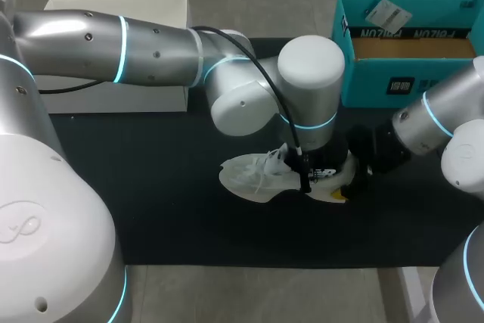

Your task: Take the shoe out of the shoebox, open the shoe tongue, remove and reinsert the insole, then place the shoe into the shoebox

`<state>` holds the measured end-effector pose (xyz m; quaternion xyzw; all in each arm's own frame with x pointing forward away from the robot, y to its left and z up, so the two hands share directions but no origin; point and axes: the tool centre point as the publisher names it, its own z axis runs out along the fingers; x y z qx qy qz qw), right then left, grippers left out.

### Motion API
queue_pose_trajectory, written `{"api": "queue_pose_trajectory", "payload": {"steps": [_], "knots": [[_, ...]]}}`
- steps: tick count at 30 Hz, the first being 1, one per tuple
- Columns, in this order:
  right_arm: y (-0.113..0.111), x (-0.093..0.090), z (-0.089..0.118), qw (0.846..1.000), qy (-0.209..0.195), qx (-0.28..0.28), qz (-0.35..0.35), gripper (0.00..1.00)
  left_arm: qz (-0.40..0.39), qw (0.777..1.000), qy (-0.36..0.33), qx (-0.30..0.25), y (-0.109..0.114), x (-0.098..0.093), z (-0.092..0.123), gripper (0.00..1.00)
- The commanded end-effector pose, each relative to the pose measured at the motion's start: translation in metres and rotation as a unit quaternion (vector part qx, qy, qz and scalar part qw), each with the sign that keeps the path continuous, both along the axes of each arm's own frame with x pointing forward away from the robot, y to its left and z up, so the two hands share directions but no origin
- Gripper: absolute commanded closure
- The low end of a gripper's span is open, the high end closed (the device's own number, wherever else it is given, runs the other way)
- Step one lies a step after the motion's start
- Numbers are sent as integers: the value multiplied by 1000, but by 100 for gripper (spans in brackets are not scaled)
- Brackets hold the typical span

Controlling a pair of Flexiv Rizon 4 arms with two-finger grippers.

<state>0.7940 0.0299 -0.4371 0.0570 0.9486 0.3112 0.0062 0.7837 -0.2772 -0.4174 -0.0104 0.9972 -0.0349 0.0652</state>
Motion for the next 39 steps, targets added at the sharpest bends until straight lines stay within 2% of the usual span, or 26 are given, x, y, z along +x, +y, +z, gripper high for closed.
{"api": "queue_pose_trajectory", "payload": {"steps": [1, 10, 23, 33, 39], "knots": [[5, 0, -3, 1000, -1, -4, -1, 100, 9, 1000, 0, -17, -1, 4, -38, 100], [5, 0, -3, 1000, -1, -4, -1, 100, 49, 996, 38, -70, 16, 3, -5, 100], [5, 0, -3, 1000, -1, -4, -1, 100, 61, 981, 87, -160, 26, -3, 44, 100], [5, 0, -3, 1000, -1, -4, -1, 100, 42, 950, 155, -267, 27, -9, 79, 100], [5, 0, -3, 1000, -1, -4, -1, 100, 26, 932, 186, -310, 26, -11, 94, 100]]}}
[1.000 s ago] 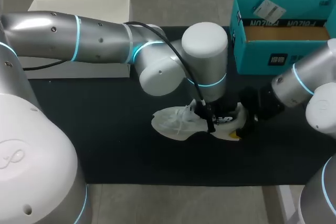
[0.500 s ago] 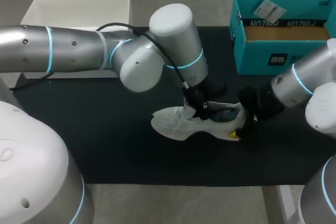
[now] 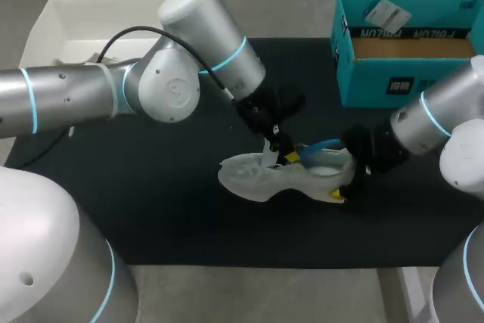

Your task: Take the shoe out of the shoebox, open the shoe tongue, remove and reinsert the insole, then place the shoe into the shoebox

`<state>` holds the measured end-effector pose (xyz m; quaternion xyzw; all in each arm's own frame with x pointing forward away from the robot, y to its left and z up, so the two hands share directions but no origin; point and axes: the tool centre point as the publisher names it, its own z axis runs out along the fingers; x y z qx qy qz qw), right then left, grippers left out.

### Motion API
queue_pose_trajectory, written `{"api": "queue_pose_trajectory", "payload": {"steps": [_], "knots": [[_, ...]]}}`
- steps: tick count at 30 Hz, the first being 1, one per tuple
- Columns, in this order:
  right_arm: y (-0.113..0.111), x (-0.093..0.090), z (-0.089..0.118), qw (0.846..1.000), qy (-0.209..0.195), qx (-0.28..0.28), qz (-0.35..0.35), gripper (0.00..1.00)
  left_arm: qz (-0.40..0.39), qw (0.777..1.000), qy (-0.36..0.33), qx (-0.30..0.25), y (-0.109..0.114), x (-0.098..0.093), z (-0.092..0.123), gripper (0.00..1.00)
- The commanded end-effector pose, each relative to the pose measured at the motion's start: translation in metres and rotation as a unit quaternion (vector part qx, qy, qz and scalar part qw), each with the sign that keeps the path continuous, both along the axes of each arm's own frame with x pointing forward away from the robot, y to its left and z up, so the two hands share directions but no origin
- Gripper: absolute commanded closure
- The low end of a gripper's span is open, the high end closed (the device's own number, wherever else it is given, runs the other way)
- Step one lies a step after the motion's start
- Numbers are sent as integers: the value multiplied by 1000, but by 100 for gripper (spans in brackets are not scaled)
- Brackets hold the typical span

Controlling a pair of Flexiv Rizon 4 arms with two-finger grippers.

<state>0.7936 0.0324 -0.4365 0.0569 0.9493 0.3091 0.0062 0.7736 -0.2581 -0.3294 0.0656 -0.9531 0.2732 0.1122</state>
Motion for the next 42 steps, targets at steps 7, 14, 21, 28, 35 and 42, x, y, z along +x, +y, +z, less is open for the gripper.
{"api": "queue_pose_trajectory", "payload": {"steps": [7, 14, 21, 28, 35, 42], "knots": [[2, 0, -4, 1000, -1, -2, -1, 100, -22, 993, 35, -107, 1, -5, 24, 100], [2, 0, -4, 1000, -1, -2, -1, 100, -34, 991, 48, -120, -11, -2, 23, 100], [2, 0, -4, 1000, -1, -2, -1, 100, -62, 981, 53, -178, -24, -3, 45, 100], [2, 0, -4, 1000, -1, -2, -1, 100, -95, 963, 55, -247, -25, -8, 79, 100], [2, 0, -4, 1000, -1, -2, -1, 100, -151, 906, 78, -388, -17, -12, 133, 100], [2, 0, -4, 1000, -1, -2, -1, 100, -214, 868, 76, -441, -14, -17, 178, 100]]}}
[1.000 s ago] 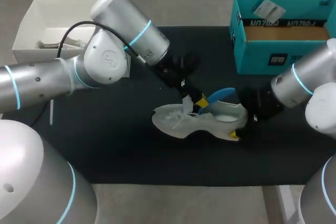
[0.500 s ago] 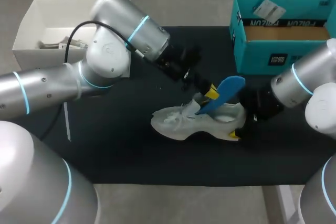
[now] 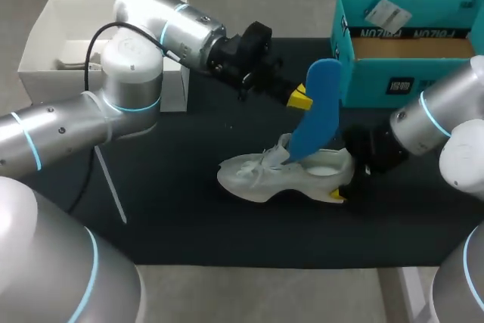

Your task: Take the shoe out of the shoebox, open the shoe tongue, remove and reinsert the insole, then place the shoe into the shoebox

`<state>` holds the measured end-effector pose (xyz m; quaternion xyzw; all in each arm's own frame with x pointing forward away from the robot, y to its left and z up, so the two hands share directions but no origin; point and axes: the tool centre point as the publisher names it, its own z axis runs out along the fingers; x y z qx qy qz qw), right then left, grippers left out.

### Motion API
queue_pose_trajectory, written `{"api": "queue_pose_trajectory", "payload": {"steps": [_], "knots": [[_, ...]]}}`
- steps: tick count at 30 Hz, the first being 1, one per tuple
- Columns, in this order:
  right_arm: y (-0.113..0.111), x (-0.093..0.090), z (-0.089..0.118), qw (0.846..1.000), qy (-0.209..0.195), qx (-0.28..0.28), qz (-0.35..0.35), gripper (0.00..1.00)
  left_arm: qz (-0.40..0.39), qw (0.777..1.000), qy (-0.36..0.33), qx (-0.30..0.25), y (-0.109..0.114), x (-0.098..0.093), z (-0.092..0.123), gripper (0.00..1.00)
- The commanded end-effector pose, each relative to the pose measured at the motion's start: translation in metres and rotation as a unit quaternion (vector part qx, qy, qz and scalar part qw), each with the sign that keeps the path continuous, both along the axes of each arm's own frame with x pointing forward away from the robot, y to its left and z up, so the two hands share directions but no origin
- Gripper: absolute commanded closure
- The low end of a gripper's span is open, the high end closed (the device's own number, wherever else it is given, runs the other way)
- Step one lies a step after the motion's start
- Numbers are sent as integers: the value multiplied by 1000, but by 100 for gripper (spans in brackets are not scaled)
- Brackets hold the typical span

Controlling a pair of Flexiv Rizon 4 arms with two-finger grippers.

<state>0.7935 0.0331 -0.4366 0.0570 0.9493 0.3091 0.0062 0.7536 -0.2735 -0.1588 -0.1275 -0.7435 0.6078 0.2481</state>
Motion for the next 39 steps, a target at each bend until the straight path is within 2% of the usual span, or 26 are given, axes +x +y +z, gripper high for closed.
{"api": "queue_pose_trajectory", "payload": {"steps": [1, 26, 28, 30, 33, 35, 39], "knots": [[2, 0, -4, 1000, -1, -1, -1, 100, -44, 998, -36, -29, 0, 1, 12, 100], [2, 0, -4, 1000, -1, -1, -1, 100, -44, 998, -36, -29, 0, 1, 12, 100], [2, 0, -4, 1000, -1, -1, -1, 100, -16, 999, -26, -20, -1, 16, 15, 100], [2, 0, -4, 1000, -1, -1, -1, 100, 4, 1000, -12, -16, -10, 20, 19, 100], [2, 0, -4, 1000, -1, -1, -1, 100, 7, 1000, 8, -15, -31, 6, 29, 100], [2, 0, -4, 1000, -1, -1, -1, 100, 11, 1000, 22, -14, -41, -10, 39, 100], [2, 0, -4, 1000, -1, -1, -1, 100, 37, 998, 50, -16, -42, -46, 69, 100]]}}
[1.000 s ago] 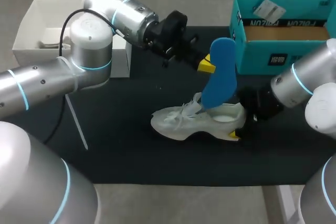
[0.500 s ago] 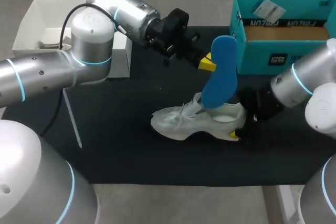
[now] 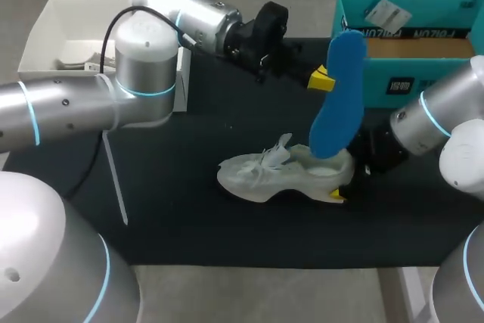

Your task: Take the shoe out of the shoebox, open the shoe tongue, remove and reinsert the insole, then place the shoe into the shoebox

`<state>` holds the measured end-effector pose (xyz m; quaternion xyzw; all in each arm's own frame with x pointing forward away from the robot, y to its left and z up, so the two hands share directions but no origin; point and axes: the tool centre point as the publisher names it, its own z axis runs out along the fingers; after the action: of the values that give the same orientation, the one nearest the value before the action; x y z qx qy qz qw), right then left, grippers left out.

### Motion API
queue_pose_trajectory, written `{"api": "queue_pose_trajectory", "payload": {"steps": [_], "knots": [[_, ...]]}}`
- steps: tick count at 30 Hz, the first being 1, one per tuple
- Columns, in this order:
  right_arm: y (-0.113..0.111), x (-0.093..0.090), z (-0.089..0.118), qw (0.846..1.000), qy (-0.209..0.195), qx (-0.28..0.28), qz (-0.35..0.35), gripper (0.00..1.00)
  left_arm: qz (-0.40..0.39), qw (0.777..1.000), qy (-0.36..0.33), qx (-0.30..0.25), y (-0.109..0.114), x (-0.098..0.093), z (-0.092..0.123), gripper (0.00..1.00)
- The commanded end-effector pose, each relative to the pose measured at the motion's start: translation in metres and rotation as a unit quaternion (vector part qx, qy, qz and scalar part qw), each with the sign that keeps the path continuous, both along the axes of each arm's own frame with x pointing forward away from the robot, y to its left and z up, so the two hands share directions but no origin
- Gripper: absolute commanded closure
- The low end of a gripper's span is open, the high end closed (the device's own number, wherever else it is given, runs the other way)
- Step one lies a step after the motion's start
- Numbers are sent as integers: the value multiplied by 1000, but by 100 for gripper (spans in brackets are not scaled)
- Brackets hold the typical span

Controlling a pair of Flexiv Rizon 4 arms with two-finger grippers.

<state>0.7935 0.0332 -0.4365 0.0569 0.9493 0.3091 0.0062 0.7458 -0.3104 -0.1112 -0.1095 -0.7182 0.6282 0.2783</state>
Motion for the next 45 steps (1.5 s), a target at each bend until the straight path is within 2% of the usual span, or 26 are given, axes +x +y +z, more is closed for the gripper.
{"api": "queue_pose_trajectory", "payload": {"steps": [1, 6, 7, 10, 17, 23, 29, 34, 38, 45], "knots": [[1, 0, -4, 1000, -1, -1, -1, 100, 42, 999, 15, 2, -3, -49, 29, 100], [1, 0, -4, 1000, -1, -1, -1, 100, 47, 998, 48, -5, 9, -102, 62, 100], [1, 0, -4, 1000, -1, -1, -1, 100, 45, 998, 51, 5, 13, -111, 65, 100], [1, 0, -4, 1000, -1, -1, -1, 100, 37, 997, 70, -14, 18, -135, 74, 100], [1, 0, -4, 1000, -1, -1, -1, 100, 54, 990, 131, -17, 38, -182, 79, 100], [1, 0, -4, 1000, -1, -1, -1, 100, 71, 983, 164, -45, 58, -212, 89, 100], [1, 0, -4, 1000, -1, -1, -1, 100, 79, 983, 157, -48, 72, -222, 89, 100], [1, 0, -4, 1000, -1, -1, -1, 100, 74, 984, 160, -36, 80, -220, 84, 100], [1, 0, -4, 1000, -1, -1, -1, 100, 67, 985, 151, -50, 90, -217, 86, 100], [1, 0, -4, 1000, -1, -1, -1, 100, 64, 984, 154, -63, 94, -215, 88, 100]]}}
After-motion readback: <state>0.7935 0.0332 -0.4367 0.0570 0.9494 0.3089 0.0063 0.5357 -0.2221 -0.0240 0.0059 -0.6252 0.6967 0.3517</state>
